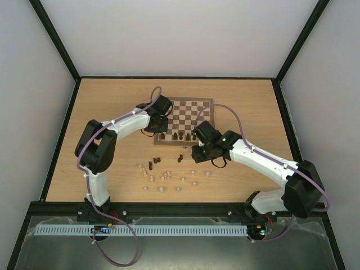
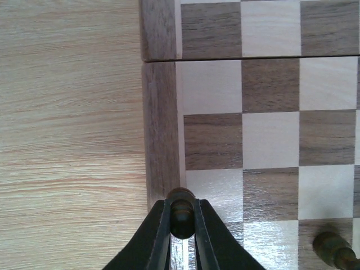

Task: Set up the chess pieces on the board
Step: Place the chess piece on the chessboard.

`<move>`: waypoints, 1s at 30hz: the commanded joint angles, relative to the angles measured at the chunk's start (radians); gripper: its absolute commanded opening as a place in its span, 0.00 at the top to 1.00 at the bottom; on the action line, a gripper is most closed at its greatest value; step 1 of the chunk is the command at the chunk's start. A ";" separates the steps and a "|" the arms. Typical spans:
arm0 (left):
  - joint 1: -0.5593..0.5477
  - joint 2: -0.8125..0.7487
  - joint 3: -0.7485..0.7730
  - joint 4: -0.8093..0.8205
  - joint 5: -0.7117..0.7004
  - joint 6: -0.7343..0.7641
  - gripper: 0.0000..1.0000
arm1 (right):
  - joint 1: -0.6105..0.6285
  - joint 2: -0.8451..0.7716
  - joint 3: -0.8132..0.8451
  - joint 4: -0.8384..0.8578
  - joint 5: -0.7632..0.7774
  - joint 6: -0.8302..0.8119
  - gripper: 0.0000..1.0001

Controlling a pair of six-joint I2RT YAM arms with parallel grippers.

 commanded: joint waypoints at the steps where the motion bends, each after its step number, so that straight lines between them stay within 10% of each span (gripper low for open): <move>1: -0.014 0.014 0.028 -0.022 0.021 0.015 0.96 | -0.007 -0.024 0.004 -0.041 0.004 -0.009 0.59; 30: -0.052 0.071 0.062 -0.057 -0.042 -0.002 0.93 | -0.011 -0.030 -0.017 -0.028 -0.005 -0.015 0.59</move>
